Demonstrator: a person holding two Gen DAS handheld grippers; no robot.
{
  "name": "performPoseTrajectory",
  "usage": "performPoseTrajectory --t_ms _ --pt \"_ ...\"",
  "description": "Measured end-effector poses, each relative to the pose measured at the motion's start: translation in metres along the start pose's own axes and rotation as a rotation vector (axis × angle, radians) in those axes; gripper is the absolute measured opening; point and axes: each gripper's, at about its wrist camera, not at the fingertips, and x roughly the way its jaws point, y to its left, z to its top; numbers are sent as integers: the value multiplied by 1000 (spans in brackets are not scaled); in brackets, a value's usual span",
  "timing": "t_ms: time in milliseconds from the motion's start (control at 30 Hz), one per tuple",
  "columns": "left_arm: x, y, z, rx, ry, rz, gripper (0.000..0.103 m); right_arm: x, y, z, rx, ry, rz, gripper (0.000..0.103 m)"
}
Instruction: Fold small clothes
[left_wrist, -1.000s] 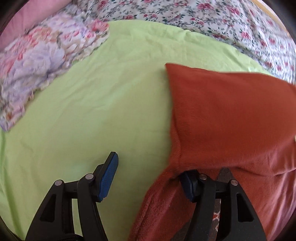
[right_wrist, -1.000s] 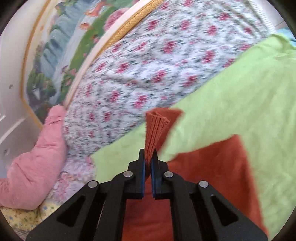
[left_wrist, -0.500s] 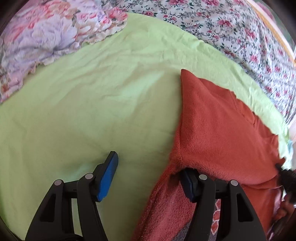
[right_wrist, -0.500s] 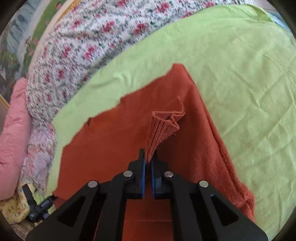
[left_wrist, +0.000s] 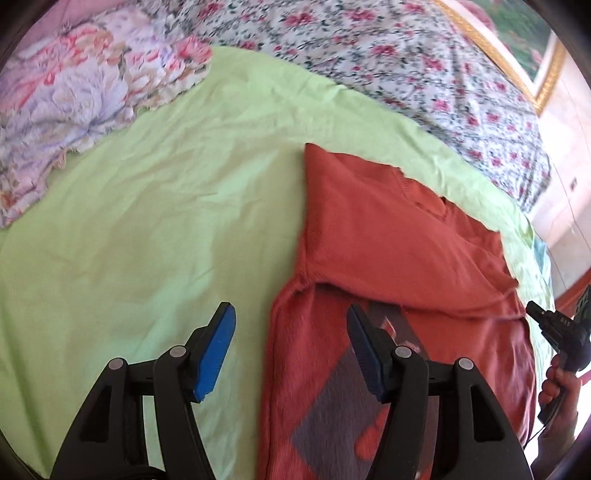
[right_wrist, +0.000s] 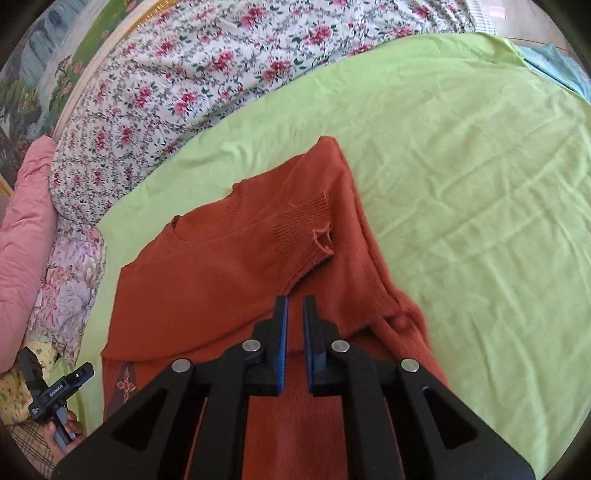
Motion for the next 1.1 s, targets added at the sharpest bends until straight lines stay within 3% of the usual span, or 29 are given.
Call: performPoseTrajectory --t_ms 100,167,200,333,467,567,667,733,867,900,933,967,1000,1100 --pt "-12 -5 -12 27 10 -17 64 -24 -1 -17 -14 -1 22 15" --pt "-18 -9 -24 48 25 -19 65 -41 -2 -32 -29 0 34 39" --pt "-19 -10 -28 55 32 -18 65 -49 -3 -38 -35 -3 39 44" --pt "-25 -10 -52 74 57 -21 66 -78 -6 -63 -70 -7 35 45" --pt "-26 -10 -55 66 58 -29 67 -99 -14 -83 -76 -4 23 46" --pt "-17 -19 -26 84 21 -19 76 -106 -18 -93 -52 -4 22 46" --pt "8 -28 21 89 7 -76 82 -104 -17 -96 -45 2 27 46" --pt "38 -27 54 71 41 -107 84 -100 -16 -95 -33 5 30 46" --pt "116 -19 98 16 179 -76 84 -90 -14 -92 -1 13 43 47" --pt "127 -18 101 3 202 -84 82 -87 -14 -91 5 18 46 47" --pt "133 -20 103 8 199 -76 74 -86 -14 -90 7 22 47 47" --pt "134 -26 105 55 167 -53 58 -85 -13 -89 7 24 46 47" --pt "134 -31 105 85 157 -56 11 -84 -13 -88 7 23 45 47" --pt "130 -32 108 84 127 -24 9 -82 -13 -84 5 24 40 47"
